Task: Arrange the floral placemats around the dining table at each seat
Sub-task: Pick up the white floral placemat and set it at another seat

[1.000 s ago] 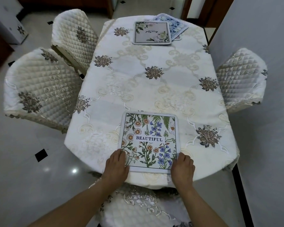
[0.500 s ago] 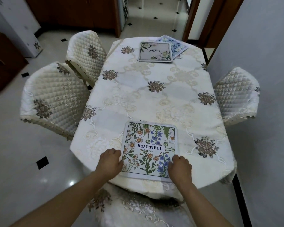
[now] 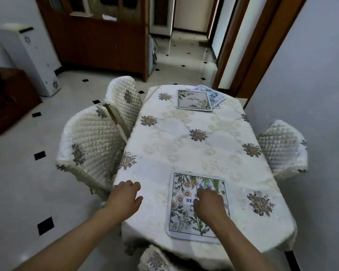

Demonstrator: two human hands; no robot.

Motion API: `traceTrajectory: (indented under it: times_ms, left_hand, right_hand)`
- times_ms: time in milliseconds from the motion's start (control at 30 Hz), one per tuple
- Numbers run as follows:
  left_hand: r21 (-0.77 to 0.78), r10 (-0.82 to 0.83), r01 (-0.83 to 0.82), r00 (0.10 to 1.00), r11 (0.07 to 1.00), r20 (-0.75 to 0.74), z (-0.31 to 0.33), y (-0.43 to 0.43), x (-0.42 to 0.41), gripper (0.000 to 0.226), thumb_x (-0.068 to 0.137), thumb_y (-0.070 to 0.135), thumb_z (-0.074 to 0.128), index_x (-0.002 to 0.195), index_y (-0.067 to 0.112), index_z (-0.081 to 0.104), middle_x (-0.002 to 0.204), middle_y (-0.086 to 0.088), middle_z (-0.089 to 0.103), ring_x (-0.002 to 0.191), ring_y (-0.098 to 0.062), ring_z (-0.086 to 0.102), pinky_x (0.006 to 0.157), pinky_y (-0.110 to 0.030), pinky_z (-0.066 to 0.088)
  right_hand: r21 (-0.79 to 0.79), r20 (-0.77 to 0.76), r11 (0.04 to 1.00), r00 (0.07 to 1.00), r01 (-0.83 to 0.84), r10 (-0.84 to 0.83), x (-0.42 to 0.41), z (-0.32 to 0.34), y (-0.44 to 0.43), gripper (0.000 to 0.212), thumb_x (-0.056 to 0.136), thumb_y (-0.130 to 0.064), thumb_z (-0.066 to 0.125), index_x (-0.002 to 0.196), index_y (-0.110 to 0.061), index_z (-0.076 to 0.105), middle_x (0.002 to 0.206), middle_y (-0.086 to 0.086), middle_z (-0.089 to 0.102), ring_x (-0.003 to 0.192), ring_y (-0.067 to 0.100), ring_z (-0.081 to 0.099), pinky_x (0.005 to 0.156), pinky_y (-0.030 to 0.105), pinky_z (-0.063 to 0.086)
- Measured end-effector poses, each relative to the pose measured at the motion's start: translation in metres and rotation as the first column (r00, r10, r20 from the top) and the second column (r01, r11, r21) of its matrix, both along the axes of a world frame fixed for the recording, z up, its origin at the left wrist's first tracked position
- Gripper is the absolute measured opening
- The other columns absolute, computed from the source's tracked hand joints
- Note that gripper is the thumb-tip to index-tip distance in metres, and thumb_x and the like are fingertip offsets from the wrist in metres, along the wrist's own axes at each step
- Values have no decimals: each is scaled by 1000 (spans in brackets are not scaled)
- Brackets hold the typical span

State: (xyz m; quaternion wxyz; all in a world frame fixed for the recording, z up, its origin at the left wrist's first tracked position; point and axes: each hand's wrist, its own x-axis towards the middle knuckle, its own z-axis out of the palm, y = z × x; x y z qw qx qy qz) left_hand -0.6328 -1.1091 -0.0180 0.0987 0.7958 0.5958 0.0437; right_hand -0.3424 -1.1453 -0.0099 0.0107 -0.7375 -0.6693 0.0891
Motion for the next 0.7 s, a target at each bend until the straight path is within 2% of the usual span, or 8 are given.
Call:
traceTrajectory:
  times_ms: [167, 300, 400, 567, 700]
  left_hand:
    - [28, -4, 4, 1000, 1000, 0, 34, 17, -95, 27, 85, 43, 52, 100, 20, 54, 102, -6, 60, 99, -31, 55, 83, -42, 45]
    - [77, 75, -74, 997, 994, -13, 60, 28, -174, 21, 84, 38, 49, 97, 21, 53, 100, -7, 62, 96, -31, 55, 81, -41, 42]
    - [82, 157, -152, 986, 985, -59, 68, 34, -225, 22, 86, 40, 45, 96, 23, 53, 100, -5, 62, 99, -29, 55, 87, -41, 43]
    - [36, 268, -265, 953, 963, -142, 63, 52, -296, 33, 88, 43, 46, 113, 22, 52, 111, -6, 60, 107, -28, 52, 93, -43, 40]
    - [3, 341, -345, 926, 939, -164, 53, 78, -345, 31, 89, 44, 45, 109, 21, 50, 110, -7, 59, 105, -27, 51, 91, -41, 37]
  right_hand:
    - [90, -44, 994, 997, -63, 67, -96, 27, 25, 16, 87, -32, 48, 87, -17, 55, 91, 9, 64, 86, 30, 63, 66, 34, 42]
    - [147, -74, 982, 989, -117, 129, -174, 48, 52, 24, 89, -33, 49, 100, -14, 58, 94, 11, 62, 84, 32, 61, 72, 37, 51]
    - [158, -64, 969, 977, -191, 203, -229, 59, 71, 25, 88, -34, 48, 101, -15, 58, 94, 8, 62, 85, 30, 60, 75, 37, 49]
    - [191, -68, 926, 936, -327, 345, -303, 74, 114, 26, 85, -38, 51, 103, -20, 59, 95, 5, 64, 86, 28, 60, 71, 35, 47]
    - [182, -103, 894, 896, -410, 432, -356, 73, 160, 28, 82, -43, 51, 101, -23, 57, 94, 3, 62, 90, 29, 60, 73, 37, 47]
